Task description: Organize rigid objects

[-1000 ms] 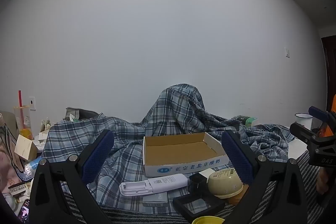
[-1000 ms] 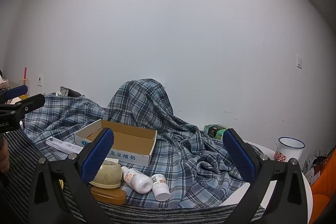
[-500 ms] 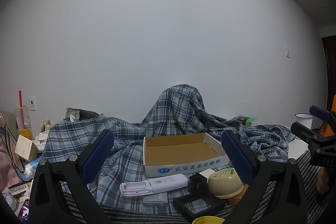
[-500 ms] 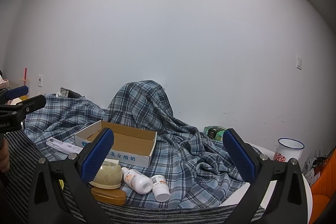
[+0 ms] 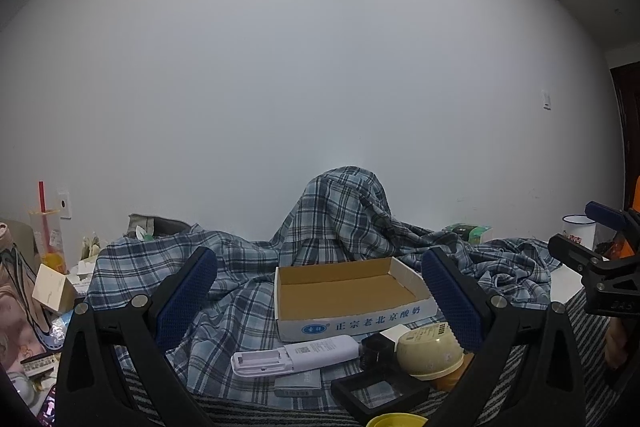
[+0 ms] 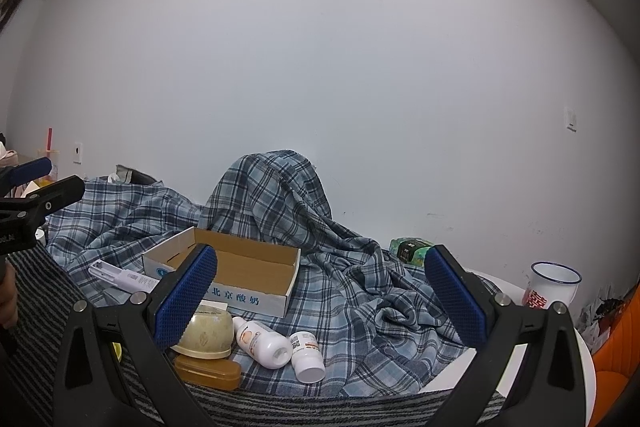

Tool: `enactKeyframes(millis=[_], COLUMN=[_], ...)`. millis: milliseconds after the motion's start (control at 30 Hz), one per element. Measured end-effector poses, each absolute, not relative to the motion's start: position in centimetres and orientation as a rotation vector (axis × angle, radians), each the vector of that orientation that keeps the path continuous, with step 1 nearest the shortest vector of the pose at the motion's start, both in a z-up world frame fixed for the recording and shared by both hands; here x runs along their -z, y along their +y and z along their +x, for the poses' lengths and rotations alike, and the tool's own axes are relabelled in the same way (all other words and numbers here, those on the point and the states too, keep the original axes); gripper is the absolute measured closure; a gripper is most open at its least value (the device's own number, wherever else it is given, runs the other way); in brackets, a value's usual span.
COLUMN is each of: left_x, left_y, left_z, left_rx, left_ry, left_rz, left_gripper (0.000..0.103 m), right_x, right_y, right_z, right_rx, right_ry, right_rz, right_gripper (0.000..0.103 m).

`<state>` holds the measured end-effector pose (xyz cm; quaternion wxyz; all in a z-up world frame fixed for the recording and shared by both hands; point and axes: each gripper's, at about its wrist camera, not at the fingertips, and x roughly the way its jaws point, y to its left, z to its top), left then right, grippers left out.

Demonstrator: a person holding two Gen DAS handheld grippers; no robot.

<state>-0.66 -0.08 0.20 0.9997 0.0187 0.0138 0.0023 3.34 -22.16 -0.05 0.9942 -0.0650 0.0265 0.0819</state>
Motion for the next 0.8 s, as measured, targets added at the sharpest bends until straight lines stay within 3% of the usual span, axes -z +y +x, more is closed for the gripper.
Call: enactKeyframes(millis=[800], left_x=[-0.20], left_y=[-0.11], left_z=[-0.59], left_rx=[-0.008], left_ry=[0.031], left_rz=[0.037], left_gripper=[0.000], right_x=[0.06], right_y=[-22.24], right_z=[3.31], right_rx=[-0.167], right_ry=[0.054], right_rz=[-0.117], right_gripper=[0.000])
